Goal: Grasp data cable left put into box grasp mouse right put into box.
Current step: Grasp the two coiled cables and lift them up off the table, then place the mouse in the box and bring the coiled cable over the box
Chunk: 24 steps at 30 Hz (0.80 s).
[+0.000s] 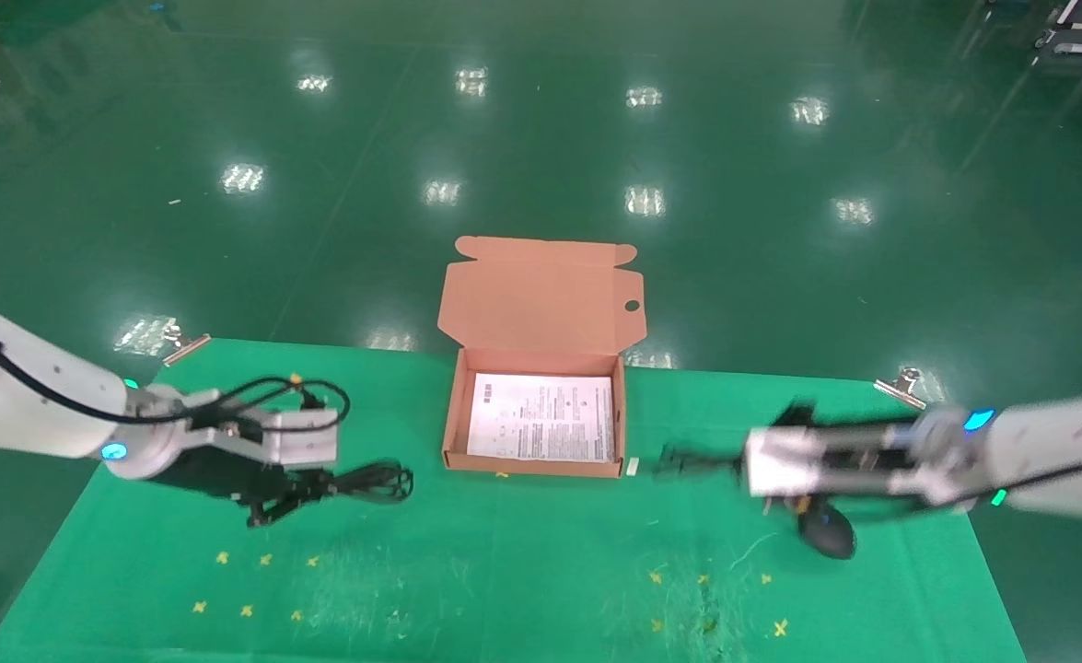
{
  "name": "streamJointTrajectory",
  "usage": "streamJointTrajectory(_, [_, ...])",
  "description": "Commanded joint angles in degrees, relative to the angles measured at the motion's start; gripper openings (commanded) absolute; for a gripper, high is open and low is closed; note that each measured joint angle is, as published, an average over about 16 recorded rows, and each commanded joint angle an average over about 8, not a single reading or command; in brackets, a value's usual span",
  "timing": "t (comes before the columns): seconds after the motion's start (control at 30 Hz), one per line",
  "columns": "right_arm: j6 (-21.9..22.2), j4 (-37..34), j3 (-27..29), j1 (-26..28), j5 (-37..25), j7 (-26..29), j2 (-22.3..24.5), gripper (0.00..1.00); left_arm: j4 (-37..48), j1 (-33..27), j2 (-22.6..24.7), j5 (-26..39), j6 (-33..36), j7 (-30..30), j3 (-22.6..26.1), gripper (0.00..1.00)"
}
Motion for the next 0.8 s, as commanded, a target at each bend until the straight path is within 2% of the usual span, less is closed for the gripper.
streamJointTrajectory(0.03, [0.65, 0.57, 1.4, 1.49, 0.72, 1.06, 1.14, 0.0, -4.53, -0.24, -1.38, 0.47, 0.07, -1.57, -0.13, 0.0])
streamJointTrajectory(0.2, [2.45, -0.09, 3.63, 6.84, 2.56, 1.23, -0.79, 0.0, -11.79, -1.36, -2.4, 3.34, -1.96, -5.14, -0.47, 0.0])
streamJointTrajectory(0.37, [4.89, -2.42, 5.06, 12.31, 4.54, -0.27, -5.52, 0.0, -14.28, -3.4, -1.48, 5.87, -5.44, -6.88, -1.23, 0.0])
streamJointTrajectory(0.63, [11.34, -12.43, 5.85, 19.28, 5.41, -5.43, -14.79, 0.0, -10.64, -7.63, 1.9, 7.81, -11.25, -6.57, -2.75, 0.0])
streamJointTrajectory(0.8, [13.05, -19.01, 5.98, 21.82, 6.62, -9.28, -19.34, 0.0, -7.46, -9.5, 3.74, 8.15, -13.57, -5.87, -3.28, 0.0])
